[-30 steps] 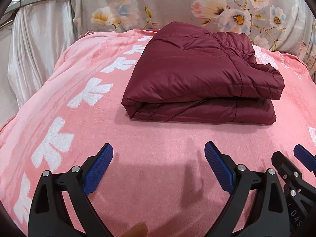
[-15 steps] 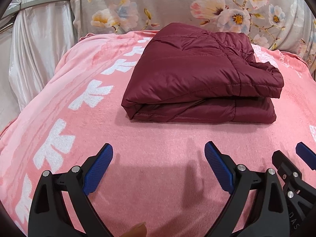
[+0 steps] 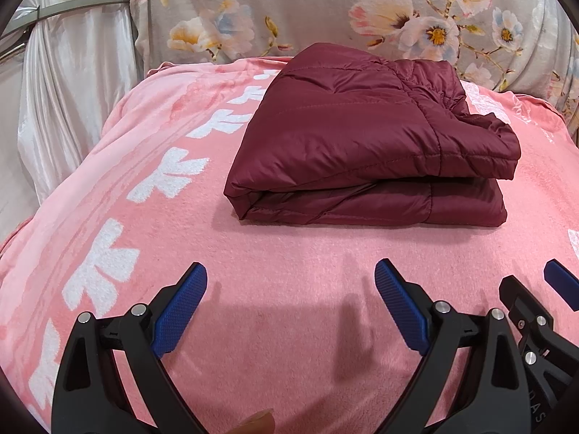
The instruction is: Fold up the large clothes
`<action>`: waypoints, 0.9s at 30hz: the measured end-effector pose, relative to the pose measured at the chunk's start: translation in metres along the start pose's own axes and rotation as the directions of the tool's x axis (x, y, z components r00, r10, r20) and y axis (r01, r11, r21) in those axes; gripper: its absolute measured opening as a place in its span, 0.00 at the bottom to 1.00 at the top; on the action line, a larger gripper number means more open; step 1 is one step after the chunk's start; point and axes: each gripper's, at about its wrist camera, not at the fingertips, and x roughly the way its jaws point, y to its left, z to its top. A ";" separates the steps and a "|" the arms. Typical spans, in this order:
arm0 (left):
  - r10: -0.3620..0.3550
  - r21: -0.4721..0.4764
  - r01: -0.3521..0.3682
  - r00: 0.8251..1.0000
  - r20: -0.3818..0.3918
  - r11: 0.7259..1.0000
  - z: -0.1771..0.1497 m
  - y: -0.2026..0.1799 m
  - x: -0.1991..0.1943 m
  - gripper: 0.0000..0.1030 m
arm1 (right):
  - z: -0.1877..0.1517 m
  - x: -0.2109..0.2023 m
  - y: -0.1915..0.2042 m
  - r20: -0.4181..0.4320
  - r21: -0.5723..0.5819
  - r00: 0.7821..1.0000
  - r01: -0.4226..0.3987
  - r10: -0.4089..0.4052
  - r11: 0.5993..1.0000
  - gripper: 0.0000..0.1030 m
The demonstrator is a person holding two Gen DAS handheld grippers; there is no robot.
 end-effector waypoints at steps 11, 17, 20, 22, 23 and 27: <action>-0.001 0.001 0.001 1.000 0.001 1.000 -0.001 -0.001 0.000 0.89 | 0.000 0.000 0.000 0.000 -0.001 1.000 0.000 0.000 1.000 0.56; -0.005 0.001 0.005 1.000 0.003 1.000 0.000 0.000 0.000 0.89 | 0.000 0.000 0.000 0.001 -0.001 1.000 0.001 -0.001 1.000 0.56; -0.010 0.002 0.010 1.000 0.007 1.000 0.002 0.000 -0.001 0.89 | 0.000 0.000 0.000 0.001 -0.002 1.000 0.000 0.000 1.000 0.56; -0.017 0.005 0.017 1.000 0.010 1.000 0.002 0.000 -0.002 0.89 | 0.000 0.000 0.000 0.001 -0.002 1.000 0.001 -0.001 1.000 0.56; -0.021 0.006 0.021 1.000 0.012 1.000 0.002 -0.001 -0.002 0.88 | 0.000 0.000 0.000 0.001 -0.002 1.000 0.002 -0.002 1.000 0.56; -0.031 0.001 0.031 0.999 0.011 1.000 0.002 0.000 -0.001 0.87 | 0.000 0.000 0.000 0.001 -0.003 1.000 0.001 -0.001 1.000 0.56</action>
